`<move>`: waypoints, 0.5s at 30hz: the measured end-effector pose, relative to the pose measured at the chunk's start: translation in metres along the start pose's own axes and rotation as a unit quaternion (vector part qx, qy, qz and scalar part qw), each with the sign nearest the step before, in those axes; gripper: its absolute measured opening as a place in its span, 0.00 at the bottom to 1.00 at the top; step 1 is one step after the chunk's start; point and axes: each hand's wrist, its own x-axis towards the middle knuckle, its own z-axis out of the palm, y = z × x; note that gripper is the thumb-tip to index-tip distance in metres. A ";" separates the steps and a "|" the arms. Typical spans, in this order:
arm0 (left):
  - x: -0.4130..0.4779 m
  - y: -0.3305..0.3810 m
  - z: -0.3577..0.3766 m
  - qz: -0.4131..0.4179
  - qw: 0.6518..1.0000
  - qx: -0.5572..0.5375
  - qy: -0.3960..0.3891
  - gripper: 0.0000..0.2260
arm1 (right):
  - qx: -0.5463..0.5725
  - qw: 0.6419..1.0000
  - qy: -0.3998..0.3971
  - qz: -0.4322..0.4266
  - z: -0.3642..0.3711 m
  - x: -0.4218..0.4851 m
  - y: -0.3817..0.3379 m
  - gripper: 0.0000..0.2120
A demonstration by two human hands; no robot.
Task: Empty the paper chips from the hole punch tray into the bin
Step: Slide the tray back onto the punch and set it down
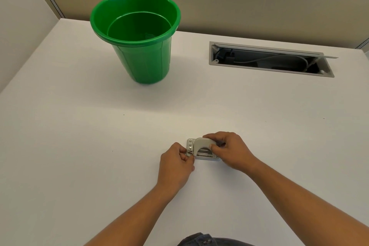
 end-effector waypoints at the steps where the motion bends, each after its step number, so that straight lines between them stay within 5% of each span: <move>1: 0.000 0.000 0.000 0.000 1.000 0.000 0.000 0.07 | -0.002 1.000 0.000 -0.001 0.000 0.000 0.000 0.17; 15: -0.001 0.000 -0.001 0.008 1.000 0.006 -0.004 0.07 | 0.009 1.000 -0.010 0.009 -0.001 0.003 0.002 0.19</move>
